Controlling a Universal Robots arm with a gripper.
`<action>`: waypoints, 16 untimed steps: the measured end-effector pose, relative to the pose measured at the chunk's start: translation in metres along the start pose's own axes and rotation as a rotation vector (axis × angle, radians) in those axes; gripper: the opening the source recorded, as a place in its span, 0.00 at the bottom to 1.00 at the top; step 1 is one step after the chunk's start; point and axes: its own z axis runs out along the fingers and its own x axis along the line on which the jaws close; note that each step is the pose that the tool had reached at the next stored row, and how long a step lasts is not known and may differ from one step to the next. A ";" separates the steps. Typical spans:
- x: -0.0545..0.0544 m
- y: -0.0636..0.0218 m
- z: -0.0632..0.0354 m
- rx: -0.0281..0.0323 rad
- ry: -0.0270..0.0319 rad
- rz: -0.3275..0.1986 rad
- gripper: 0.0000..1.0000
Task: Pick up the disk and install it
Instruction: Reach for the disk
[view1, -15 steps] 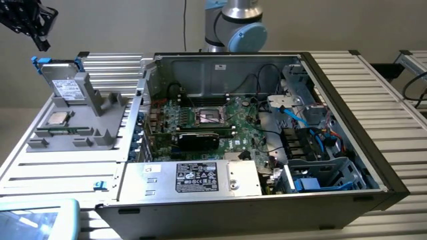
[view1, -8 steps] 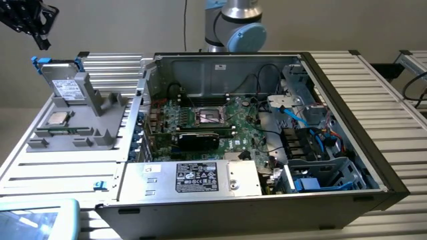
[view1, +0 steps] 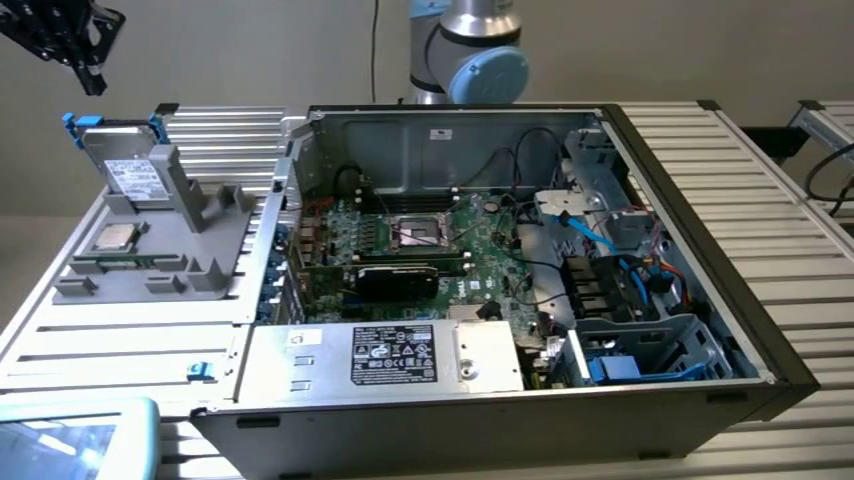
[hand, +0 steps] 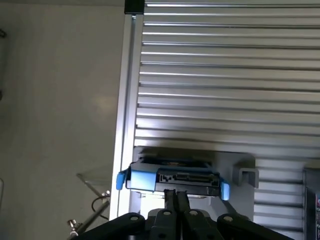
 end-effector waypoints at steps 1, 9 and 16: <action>0.002 0.0028 0.0005 0.0005 0.0001 0.000 0.11; 0.027 0.0076 0.0030 0.0008 0.0000 -0.001 0.11; 0.027 0.0103 0.0036 0.0008 0.0001 -0.002 0.11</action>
